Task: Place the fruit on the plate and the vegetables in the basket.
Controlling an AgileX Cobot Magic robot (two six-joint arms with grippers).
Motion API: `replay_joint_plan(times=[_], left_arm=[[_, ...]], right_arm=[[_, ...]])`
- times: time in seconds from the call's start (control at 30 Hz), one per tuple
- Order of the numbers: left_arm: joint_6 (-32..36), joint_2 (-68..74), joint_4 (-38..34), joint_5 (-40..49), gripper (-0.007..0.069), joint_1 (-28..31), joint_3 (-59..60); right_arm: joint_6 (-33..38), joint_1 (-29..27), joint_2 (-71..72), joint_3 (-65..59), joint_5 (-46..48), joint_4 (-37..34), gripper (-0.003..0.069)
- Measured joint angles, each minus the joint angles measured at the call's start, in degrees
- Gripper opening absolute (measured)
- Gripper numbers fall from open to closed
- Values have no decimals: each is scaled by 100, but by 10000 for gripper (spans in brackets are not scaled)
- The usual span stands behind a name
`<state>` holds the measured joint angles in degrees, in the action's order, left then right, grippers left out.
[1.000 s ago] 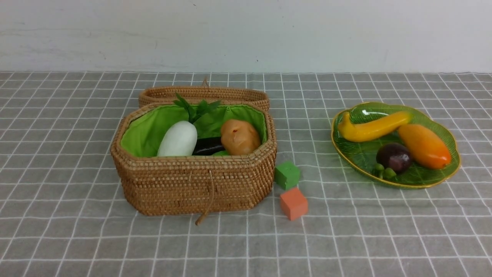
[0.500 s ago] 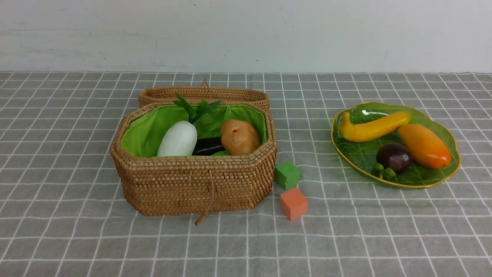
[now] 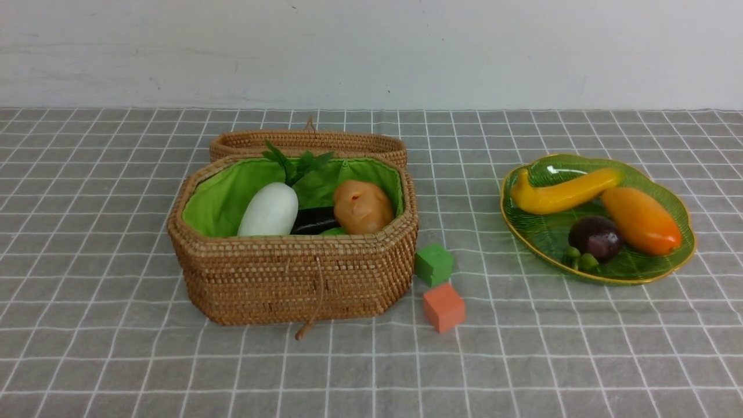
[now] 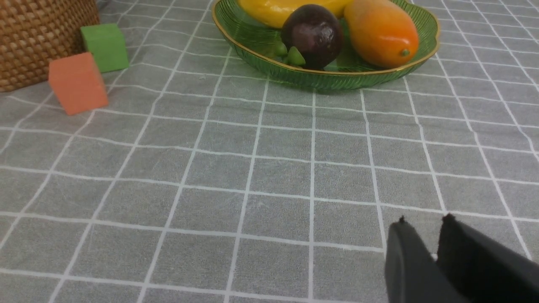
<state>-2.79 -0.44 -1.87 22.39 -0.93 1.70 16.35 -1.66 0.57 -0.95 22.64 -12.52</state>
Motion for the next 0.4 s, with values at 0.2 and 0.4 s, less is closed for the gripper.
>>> replay_joint_plan(times=[0.2, 0.4], left_arm=[[0, 0, 0, 0, 239, 0, 0], [0, 0, 0, 0, 239, 0, 0]], right_arm=[[0, 0, 0, 0, 0, 0, 136], [0, 0, 0, 0, 0, 0, 140]])
